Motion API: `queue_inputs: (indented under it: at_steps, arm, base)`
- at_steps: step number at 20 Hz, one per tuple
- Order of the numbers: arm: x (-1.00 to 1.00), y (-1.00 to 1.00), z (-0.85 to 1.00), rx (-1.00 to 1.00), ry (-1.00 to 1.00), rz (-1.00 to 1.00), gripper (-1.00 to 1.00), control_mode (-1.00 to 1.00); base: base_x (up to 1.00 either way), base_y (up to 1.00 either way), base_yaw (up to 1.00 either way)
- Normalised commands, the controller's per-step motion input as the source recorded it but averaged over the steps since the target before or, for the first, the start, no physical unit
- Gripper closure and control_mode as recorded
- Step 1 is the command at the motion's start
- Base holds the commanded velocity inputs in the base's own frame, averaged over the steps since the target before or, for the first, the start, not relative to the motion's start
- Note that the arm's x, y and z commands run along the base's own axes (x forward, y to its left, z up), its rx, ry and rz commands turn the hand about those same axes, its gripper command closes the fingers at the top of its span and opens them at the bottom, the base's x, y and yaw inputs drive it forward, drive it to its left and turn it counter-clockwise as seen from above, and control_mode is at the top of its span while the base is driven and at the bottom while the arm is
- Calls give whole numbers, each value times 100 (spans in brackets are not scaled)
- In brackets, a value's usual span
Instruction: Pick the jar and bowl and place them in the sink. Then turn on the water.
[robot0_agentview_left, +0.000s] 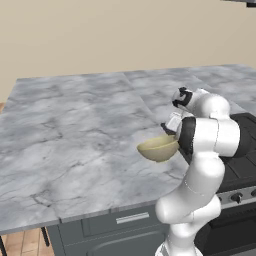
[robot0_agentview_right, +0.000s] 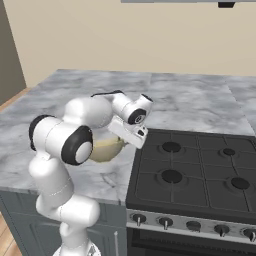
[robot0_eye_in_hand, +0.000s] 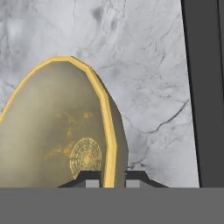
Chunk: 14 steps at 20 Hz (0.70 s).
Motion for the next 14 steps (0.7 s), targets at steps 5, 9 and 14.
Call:
queue_inputs:
  at_steps: [5,9,14]
  arm:
    - [-69,0,98,4,0,-3,100,-100]
    - [-65,0,93,3,0,-9,100,-100]
    - [-65,0,83,0,-4,-17,100,-100]
  base:
    - [0,0,0]
    - [0,0,0]
    - [0,0,0]
